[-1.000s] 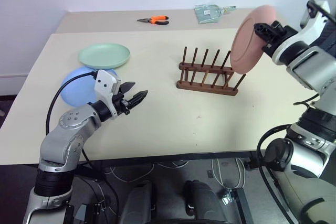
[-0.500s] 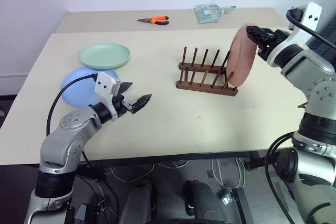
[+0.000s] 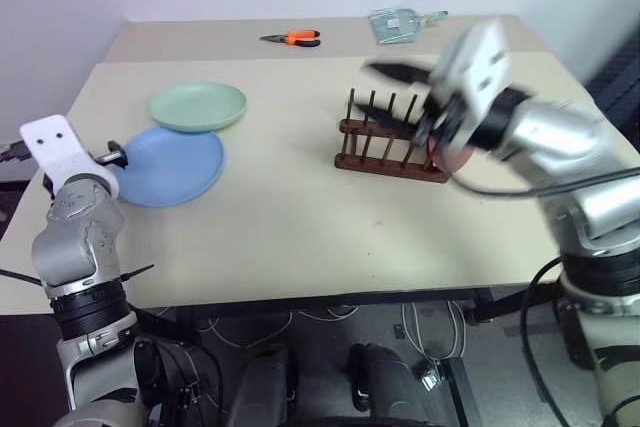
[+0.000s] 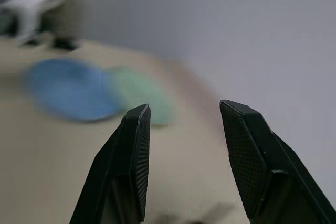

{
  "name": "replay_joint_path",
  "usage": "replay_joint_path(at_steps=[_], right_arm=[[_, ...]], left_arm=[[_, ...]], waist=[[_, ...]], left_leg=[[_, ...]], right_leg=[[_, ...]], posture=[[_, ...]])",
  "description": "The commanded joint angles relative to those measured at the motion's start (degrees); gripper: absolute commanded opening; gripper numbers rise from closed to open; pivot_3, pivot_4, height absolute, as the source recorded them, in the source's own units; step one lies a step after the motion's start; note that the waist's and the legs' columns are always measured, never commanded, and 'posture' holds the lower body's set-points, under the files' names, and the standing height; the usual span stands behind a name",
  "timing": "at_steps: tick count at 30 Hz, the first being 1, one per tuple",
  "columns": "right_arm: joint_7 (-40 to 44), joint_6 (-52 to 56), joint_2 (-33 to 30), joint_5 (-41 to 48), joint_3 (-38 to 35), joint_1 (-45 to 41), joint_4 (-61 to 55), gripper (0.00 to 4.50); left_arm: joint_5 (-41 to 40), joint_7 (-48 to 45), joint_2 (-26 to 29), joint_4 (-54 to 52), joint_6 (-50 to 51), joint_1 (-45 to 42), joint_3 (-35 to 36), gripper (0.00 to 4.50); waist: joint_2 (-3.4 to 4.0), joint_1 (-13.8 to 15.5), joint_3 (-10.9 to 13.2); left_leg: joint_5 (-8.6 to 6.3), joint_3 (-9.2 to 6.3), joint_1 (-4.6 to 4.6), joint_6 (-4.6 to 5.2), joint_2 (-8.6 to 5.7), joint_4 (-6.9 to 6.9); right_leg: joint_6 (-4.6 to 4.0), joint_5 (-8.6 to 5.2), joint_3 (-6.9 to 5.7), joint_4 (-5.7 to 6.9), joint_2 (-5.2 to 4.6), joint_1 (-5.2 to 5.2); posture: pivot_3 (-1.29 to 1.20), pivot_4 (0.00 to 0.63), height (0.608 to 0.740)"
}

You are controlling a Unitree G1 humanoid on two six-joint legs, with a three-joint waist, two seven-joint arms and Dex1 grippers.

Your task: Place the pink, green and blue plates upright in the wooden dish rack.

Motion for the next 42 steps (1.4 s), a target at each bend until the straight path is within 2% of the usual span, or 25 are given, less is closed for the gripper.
replay_joint_path(at_steps=[1,3,5,6,10,16,19,25,31,32,34,37,40,41,42], right_arm=[[1.68,-3.35,1.35,-5.38,3.69,1.09,-0.35,2.65],[1.89,-5.48,2.69,-8.6,6.24,2.3,0.91,3.38],[1.29,-7.23,4.22,-11.23,7.34,3.22,2.27,4.36],[1.21,-8.14,4.67,-12.37,7.56,3.87,2.95,4.44],[1.49,-11.92,4.96,-17.01,8.15,6.4,5.23,4.44],[0.91,-12.12,6.8,-18.87,6.87,8.0,5.45,4.44],[0.35,-11.67,7.51,-19.55,6.16,8.91,5.24,4.44],[-0.51,-11.46,7.34,-21.03,4.86,10.58,5.11,4.44],[-1.28,-11.39,7.19,-22.72,3.48,11.78,4.89,4.44],[-1.41,-11.39,7.14,-22.97,3.33,12.02,4.79,4.5],[-1.66,-11.62,7.02,-23.59,3.05,12.53,4.83,4.5],[-1.89,-11.69,7.11,-24.07,2.48,13.15,4.77,4.5],[-1.83,-12.04,6.97,-24.47,2.06,13.49,4.92,4.5],[-1.79,-12.22,6.91,-24.56,1.94,13.51,5.0,4.5],[-1.75,-12.39,6.9,-24.64,1.81,13.44,5.11,4.5]], left_arm=[[-1.11,0.07,-0.94,-2.41,4.22,0.73,1.89,4.5],[-1.52,-0.8,-1.19,-2.71,5.19,1.31,2.43,4.5],[-1.62,-2.38,-0.42,-2.67,4.38,1.22,1.84,4.5],[-2.01,-3.22,-0.19,-2.44,3.82,0.4,1.73,4.5],[-4.05,-6.27,-0.1,-0.58,2.92,-5.83,0.66,4.5],[-2.87,-7.91,-0.6,7.04,2.03,-15.4,-3.97,4.5],[-2.1,-6.36,-1.77,17.45,0.57,-21.53,-4.86,4.5],[-3.82,-2.02,-3.76,38.78,-5.4,-32.43,-0.55,4.5],[-5.85,-3.05,-4.01,53.19,-12.56,-38.48,1.61,4.5],[-6.14,-2.74,-3.81,54.55,-13.95,-38.93,2.01,3.99],[-6.92,-2.06,-3.42,56.87,-16.06,-39.77,3.03,3.28],[-8.02,-1.33,-2.8,58.91,-17.74,-40.54,3.88,1.66],[-8.77,-0.34,-2.47,59.52,-18.42,-40.77,4.24,0.28],[-9.13,-0.13,-2.47,59.13,-18.35,-40.71,4.29,0.07],[-9.56,-0.06,-2.53,58.51,-18.22,-40.64,4.3,0.07]], waist=[[-0.05,0.49,-0.03],[-0.15,0.42,-0.08],[-0.25,0.22,-0.12],[-0.25,0.18,-0.13],[-0.28,0.32,-0.12],[-0.29,0.11,-0.12],[-0.29,0.11,-0.12],[-0.32,0.22,-0.11],[-0.34,0.18,-0.1],[-0.34,0.17,-0.1],[-0.35,0.13,-0.09],[-0.35,0.07,-0.09],[-0.35,0.09,-0.09],[-0.35,0.09,-0.09],[-0.35,0.11,-0.09]], left_leg=[[0.0,-0.03,0.0,-0.01,-0.09,0.01],[0.16,-0.09,0.0,-0.32,-0.18,0.01],[0.17,-0.11,0.0,-0.37,-0.19,-0.01],[0.18,-0.11,0.01,-0.4,-0.18,-0.02],[0.22,-0.16,0.0,-0.49,-0.18,-0.06],[0.23,-0.15,0.01,-0.5,-0.18,-0.1],[0.25,-0.14,0.01,-0.51,-0.18,-0.1],[0.26,-0.11,0.0,-0.48,-0.2,-0.09],[0.27,-0.08,-0.01,-0.48,-0.2,-0.07],[0.27,-0.08,0.0,-0.48,-0.2,-0.07],[0.27,-0.07,0.0,-0.48,-0.19,-0.07],[0.28,-0.07,0.0,-0.5,-0.16,-0.07],[0.28,-0.06,0.0,-0.5,-0.16,-0.07],[0.28,-0.06,0.0,-0.5,-0.16,-0.07],[0.28,-0.05,0.0,-0.5,-0.16,-0.07]], right_leg=[[0.0,0.0,-0.02,0.0,-0.1,0.02],[0.0,0.01,-0.06,-0.02,-0.21,0.04],[0.0,0.01,-0.06,-0.03,-0.22,0.03],[0.0,0.01,-0.06,-0.02,-0.22,0.02],[-0.02,0.01,-0.1,-0.01,-0.22,-0.01],[-0.02,0.02,-0.11,-0.01,-0.2,-0.02],[-0.02,0.02,-0.13,0.01,-0.16,-0.03],[0.0,0.02,-0.24,0.0,-0.1,-0.01],[0.03,0.03,-0.26,0.0,0.05,-0.01],[0.04,0.03,-0.26,0.01,0.05,-0.01],[0.04,0.03,-0.26,0.01,0.06,-0.01],[0.05,0.04,-0.26,0.01,0.08,-0.01],[0.05,0.04,-0.26,0.02,0.08,-0.01],[0.05,0.04,-0.26,0.02,0.08,-0.01],[0.05,0.04,-0.26,0.02,0.07,-0.01]], posture=[[0.0,0.15,0.74],[0.0,0.15,0.74],[0.0,0.15,0.74],[0.0,0.15,0.74],[0.0,0.15,0.74],[0.0,0.15,0.74],[0.0,0.15,0.74],[0.0,0.15,0.74],[0.0,0.15,0.74],[0.0,0.15,0.74],[0.0,0.15,0.74],[0.0,0.15,0.74],[0.0,0.15,0.74],[0.0,0.15,0.74],[0.0,0.15,0.74]])
